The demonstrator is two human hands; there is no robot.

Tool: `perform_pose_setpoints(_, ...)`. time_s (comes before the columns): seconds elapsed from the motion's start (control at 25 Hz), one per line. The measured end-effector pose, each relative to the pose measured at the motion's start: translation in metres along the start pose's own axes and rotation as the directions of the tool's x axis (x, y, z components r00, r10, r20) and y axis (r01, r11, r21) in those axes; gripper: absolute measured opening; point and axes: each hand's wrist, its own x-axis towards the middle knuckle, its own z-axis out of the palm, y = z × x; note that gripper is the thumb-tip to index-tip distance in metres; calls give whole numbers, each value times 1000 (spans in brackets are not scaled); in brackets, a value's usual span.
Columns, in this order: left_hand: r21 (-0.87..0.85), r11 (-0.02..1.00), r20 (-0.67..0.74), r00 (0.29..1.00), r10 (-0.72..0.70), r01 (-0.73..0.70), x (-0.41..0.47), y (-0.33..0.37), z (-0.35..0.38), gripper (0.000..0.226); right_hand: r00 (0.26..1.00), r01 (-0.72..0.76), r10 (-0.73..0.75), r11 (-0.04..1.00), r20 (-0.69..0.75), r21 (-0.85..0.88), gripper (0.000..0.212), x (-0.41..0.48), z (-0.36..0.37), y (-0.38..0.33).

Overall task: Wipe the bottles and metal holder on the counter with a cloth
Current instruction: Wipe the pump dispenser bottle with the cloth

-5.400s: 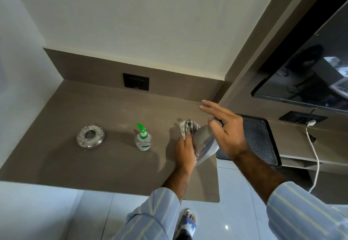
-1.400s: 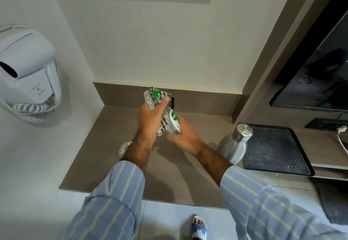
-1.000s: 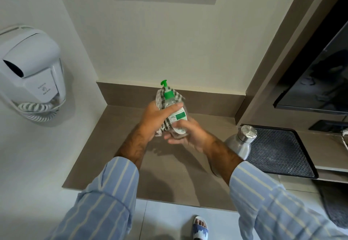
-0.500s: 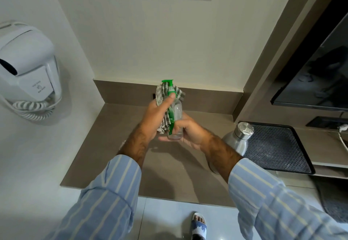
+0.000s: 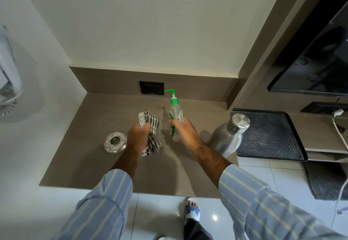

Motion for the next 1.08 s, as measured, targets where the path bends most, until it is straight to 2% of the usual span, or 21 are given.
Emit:
perform_pose_setpoints(0.04, 287, 953, 27, 996, 90, -94, 7, -9, 11, 35, 1000, 21, -21, 999, -18, -28, 36, 5, 2, 4)
perform_pose_setpoints(0.08, 509, 836, 74, 978, 195, -205, 15, -18, 23, 30, 998, 51, -53, 997, -33, -64, 35, 13, 4, 9)
perform_pose_setpoints(0.12, 591, 764, 82, 962, 262, -259, 24, -24, 34, 27, 995, 82, -87, 992, -46, -101, 33, 20, 5, 14)
perform_pose_setpoints(0.16, 619, 735, 72, 952, 296, -275, 31, -29, 45, 25, 991, 110, -120, 985, -65, -132, 32, 27, 5, 19)
perform_pose_setpoints(0.24, 637, 704, 80, 936, 342, -312, 43, -40, 66, 27, 978, 154, -177, 971, -113, -183, 32, 40, 2, 27)
perform_pose_setpoints(0.36, 619, 614, 175, 848, 501, -490, 44, -59, 99, 40, 961, 178, -215, 962, -174, -209, 34, 52, -8, 37)
perform_pose_setpoints(0.4, 562, 603, 236, 809, 539, -566, 39, -63, 105, 44, 957, 168, -205, 969, -204, -183, 35, 54, -10, 41)
perform_pose_setpoints(0.48, 437, 510, 440, 671, 597, -741, 27, -75, 104, 52, 950, 137, -169, 981, -261, -135, 34, 51, -12, 47)
perform_pose_setpoints(0.56, 347, 448, 581, 564, 586, -824, 13, -87, 89, 53, 958, 121, -147, 986, -246, -118, 38, 48, -10, 47)
perform_pose_setpoints(0.64, 310, 443, 641, 529, 556, -841, -8, -101, 68, 57, 972, 123, -139, 988, -192, -92, 43, 47, -8, 44)
perform_pose_setpoints(0.76, 247, 490, 710, 500, 496, -836, -64, -120, 40, 59, 986, 76, -78, 997, -145, -15, 49, 45, -8, 40)
perform_pose_setpoints(0.8, 238, 530, 732, 509, 453, -814, -82, -124, 31, 50, 990, 68, -67, 998, -124, 4, 49, 43, -9, 42)
perform_pose_setpoints(0.88, 345, 602, 716, 617, 327, -720, -109, -127, 14, 26, 993, 93, -93, 996, -77, -7, 49, 38, -10, 47)
perform_pose_setpoints(0.92, 415, 661, 677, 698, 234, -625, -113, -124, 8, 31, 992, 110, -112, 993, -64, -31, 51, 36, -11, 48)
perform_pose_setpoints(0.96, 406, 813, 560, 817, 139, -417, -112, -117, 4, 36, 991, 120, -123, 991, -57, -60, 53, 36, -11, 49)
perform_pose_setpoints(1.0, 226, 971, 406, 913, -25, -74, -105, -108, 3, 34, 990, 127, -132, 987, -47, -96, 55, 36, -10, 52)
perform_pose_setpoints(1.04, -117, 958, 311, 926, -214, 261, -94, -97, 3, 32, 990, 136, -141, 982, -31, -130, 56, 36, -9, 54)
perform_pose_setpoints(1.08, -428, 772, 323, 877, -355, 470, -80, -86, 3, 36, 989, 145, -148, 976, -8, -162, 58, 36, -7, 58)
